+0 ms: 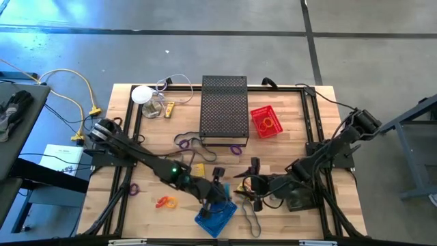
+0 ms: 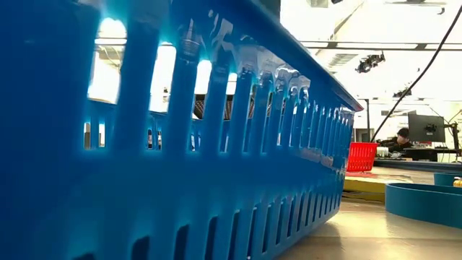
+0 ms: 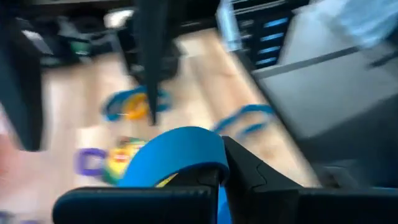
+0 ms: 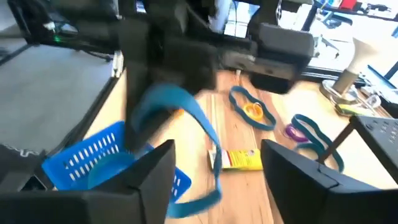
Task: Pick & Place Office Desk Supplies
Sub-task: Put the blue rubber band into the blue bin
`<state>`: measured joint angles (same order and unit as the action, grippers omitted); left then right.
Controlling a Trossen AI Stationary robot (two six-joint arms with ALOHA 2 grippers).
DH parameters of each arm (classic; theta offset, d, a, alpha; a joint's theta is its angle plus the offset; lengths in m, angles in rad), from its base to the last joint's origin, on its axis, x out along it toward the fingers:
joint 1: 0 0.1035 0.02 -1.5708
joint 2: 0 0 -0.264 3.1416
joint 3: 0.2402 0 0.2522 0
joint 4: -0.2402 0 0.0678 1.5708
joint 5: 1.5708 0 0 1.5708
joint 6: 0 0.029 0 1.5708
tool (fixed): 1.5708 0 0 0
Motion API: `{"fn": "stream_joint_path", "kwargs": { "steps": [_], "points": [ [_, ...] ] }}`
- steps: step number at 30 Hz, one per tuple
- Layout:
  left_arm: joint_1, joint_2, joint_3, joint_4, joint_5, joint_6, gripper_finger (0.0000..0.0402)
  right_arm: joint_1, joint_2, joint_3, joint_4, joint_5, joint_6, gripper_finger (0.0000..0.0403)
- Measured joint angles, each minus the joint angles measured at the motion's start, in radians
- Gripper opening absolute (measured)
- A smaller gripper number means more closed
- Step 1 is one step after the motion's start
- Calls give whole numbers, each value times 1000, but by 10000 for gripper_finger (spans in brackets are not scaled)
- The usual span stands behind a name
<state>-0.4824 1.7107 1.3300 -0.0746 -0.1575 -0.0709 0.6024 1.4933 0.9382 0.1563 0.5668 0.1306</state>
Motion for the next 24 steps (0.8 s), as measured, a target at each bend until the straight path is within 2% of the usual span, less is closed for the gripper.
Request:
{"fn": "stream_joint_path", "kwargs": {
  "steps": [2, 5, 11, 20, 24],
  "points": [
    [-1, -34, 1, -28, 73, -86, 1, 0, 0, 0, 4, -19, -10, 243],
    [0, -82, 2, -65, 125, -191, 1, 0, 0, 0, 6, -23, -25, 251],
    [0, -104, 2, -98, 180, -258, 1, 0, 0, 0, 5, -23, -26, 251],
    [1, -38, 3, -111, 309, -393, 1, 0, 0, 0, 6, -23, -24, 251],
    [2, 0, 3, -126, 331, -482, 0, 0, 0, 0, 6, -23, -21, 251]
  ]
}}
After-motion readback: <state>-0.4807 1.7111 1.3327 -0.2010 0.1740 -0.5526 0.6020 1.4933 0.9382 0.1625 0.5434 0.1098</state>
